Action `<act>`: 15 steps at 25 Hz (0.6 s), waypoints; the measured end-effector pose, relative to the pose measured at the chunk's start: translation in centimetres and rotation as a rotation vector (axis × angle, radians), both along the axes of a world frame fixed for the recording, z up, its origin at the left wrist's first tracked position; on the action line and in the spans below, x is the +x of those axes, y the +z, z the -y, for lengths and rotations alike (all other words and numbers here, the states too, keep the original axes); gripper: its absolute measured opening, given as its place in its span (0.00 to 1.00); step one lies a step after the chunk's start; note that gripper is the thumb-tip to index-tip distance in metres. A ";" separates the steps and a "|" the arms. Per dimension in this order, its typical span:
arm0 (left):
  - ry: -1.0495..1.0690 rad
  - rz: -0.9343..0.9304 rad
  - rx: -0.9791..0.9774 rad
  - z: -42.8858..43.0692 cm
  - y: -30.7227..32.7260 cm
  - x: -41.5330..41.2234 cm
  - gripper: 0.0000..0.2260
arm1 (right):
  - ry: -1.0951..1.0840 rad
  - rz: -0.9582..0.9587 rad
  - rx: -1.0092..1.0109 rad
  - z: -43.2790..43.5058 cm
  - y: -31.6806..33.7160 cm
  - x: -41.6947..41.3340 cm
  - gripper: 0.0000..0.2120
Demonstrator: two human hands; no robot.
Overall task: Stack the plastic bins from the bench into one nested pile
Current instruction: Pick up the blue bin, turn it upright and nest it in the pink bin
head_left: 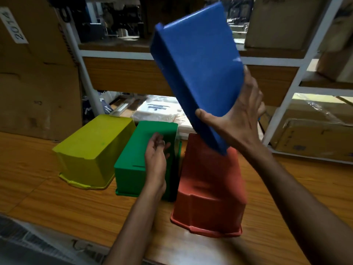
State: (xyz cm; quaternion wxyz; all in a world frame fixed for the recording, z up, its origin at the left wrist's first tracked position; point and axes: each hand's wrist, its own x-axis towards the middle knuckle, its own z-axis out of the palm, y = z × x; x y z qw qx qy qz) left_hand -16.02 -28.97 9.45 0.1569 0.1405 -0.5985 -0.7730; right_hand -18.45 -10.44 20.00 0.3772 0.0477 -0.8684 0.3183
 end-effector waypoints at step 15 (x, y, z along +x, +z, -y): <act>-0.045 -0.181 -0.080 -0.3 2.5 -4.7 0.14 | 0.501 0.275 -0.426 -5.7 -2.4 3.9 0.34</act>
